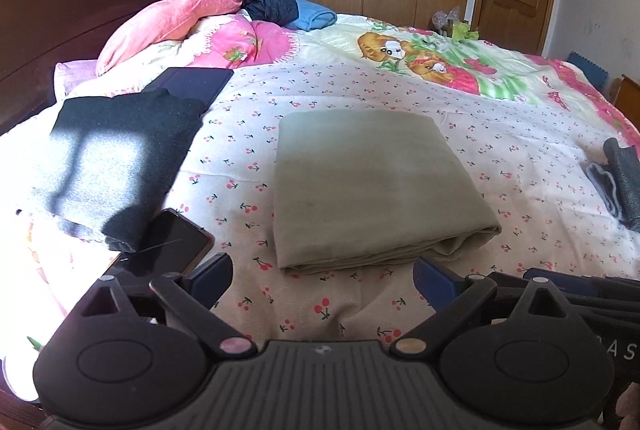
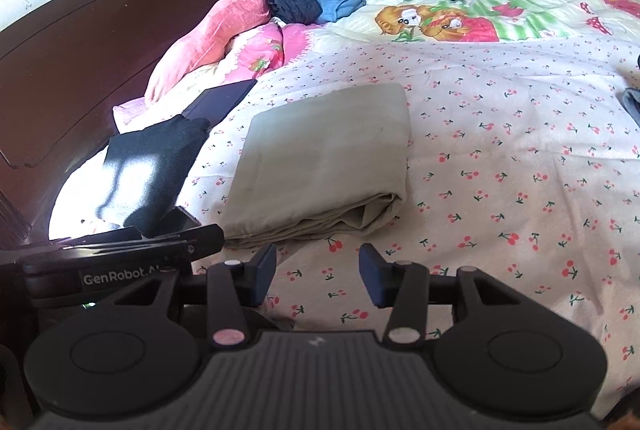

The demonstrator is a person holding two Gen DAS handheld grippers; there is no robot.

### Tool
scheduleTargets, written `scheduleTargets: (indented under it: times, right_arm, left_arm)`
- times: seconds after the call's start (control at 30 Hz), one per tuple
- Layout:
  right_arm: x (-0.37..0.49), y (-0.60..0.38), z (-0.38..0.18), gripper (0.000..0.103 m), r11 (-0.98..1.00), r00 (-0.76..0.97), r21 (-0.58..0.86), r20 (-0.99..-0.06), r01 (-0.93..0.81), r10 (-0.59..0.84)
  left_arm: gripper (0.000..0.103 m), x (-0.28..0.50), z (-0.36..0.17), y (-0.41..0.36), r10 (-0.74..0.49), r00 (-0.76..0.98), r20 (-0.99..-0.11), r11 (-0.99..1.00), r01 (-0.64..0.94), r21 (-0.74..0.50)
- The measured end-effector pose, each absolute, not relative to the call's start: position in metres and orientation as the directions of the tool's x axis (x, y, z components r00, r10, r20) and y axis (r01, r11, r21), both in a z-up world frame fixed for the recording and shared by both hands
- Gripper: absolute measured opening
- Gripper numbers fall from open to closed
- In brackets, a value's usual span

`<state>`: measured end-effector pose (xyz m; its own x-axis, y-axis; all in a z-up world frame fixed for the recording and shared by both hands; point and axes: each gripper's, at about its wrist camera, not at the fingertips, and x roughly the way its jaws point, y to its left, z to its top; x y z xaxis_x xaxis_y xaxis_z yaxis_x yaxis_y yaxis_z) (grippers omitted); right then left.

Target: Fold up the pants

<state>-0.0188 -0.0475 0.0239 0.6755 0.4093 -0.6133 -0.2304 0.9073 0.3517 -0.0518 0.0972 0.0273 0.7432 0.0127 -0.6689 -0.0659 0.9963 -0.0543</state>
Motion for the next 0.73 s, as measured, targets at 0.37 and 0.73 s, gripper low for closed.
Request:
scheduleTargets:
  times: [0.37, 0.73]
  right_arm:
    - [-0.018, -0.045, 0.017, 0.047, 0.909, 0.668, 0.358, -0.625, -0.215, 0.404]
    - [-0.011, -0.060, 0.013, 0.047, 0.911, 0.685, 0.378, -0.622, -0.161, 0.379]
  left_arm:
    - [0.103, -0.051, 0.016, 0.098, 0.012, 0.728, -0.685, 0.994, -0.081, -0.068]
    - [0.103, -0.046, 0.019, 0.085, 0.020, 0.739, -0.673, 0.999, -0.041, -0.016]
